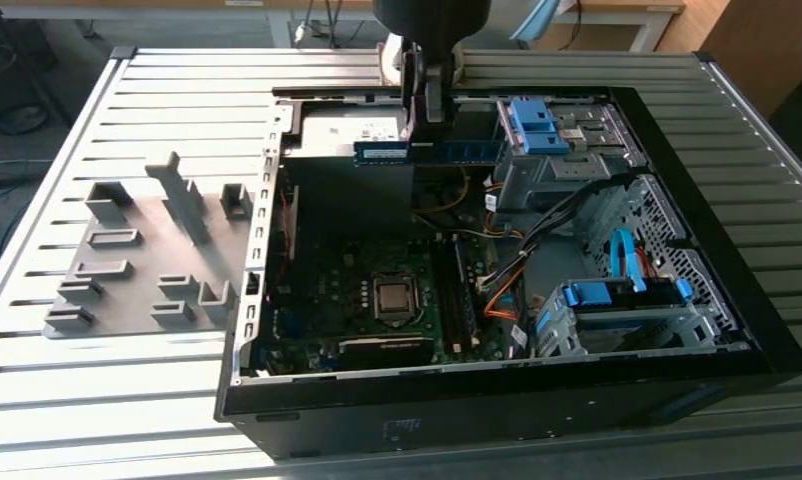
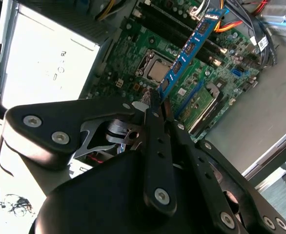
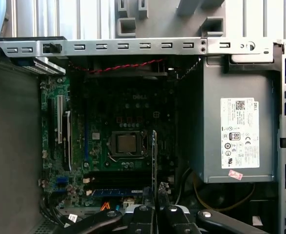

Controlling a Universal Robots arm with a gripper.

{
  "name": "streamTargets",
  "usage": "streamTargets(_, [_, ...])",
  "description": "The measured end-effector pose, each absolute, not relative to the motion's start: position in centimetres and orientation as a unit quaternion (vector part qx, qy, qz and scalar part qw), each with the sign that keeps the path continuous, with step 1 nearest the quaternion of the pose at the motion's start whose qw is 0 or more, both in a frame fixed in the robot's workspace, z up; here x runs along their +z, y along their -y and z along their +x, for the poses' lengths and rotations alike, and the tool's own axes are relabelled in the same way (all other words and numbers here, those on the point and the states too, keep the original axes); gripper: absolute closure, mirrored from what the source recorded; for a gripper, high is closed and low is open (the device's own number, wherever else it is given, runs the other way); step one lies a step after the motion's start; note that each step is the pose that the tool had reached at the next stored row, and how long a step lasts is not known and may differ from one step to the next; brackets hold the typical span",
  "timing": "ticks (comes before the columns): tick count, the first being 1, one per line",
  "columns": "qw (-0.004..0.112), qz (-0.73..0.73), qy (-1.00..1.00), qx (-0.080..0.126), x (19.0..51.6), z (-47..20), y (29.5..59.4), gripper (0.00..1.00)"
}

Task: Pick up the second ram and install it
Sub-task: 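Pick up the second ram and move it above second insertion slot, then insert the second ram into the second slot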

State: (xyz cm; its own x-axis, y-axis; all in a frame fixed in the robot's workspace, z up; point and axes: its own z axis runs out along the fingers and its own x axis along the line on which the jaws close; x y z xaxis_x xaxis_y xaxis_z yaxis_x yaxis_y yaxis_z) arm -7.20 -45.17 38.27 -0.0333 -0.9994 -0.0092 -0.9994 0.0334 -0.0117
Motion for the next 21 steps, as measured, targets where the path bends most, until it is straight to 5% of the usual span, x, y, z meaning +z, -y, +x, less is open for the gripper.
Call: streamTargets(21, [0.007, -0.658, -0.753, -0.001, 38.18, -7.1, 45.16, 0.86])
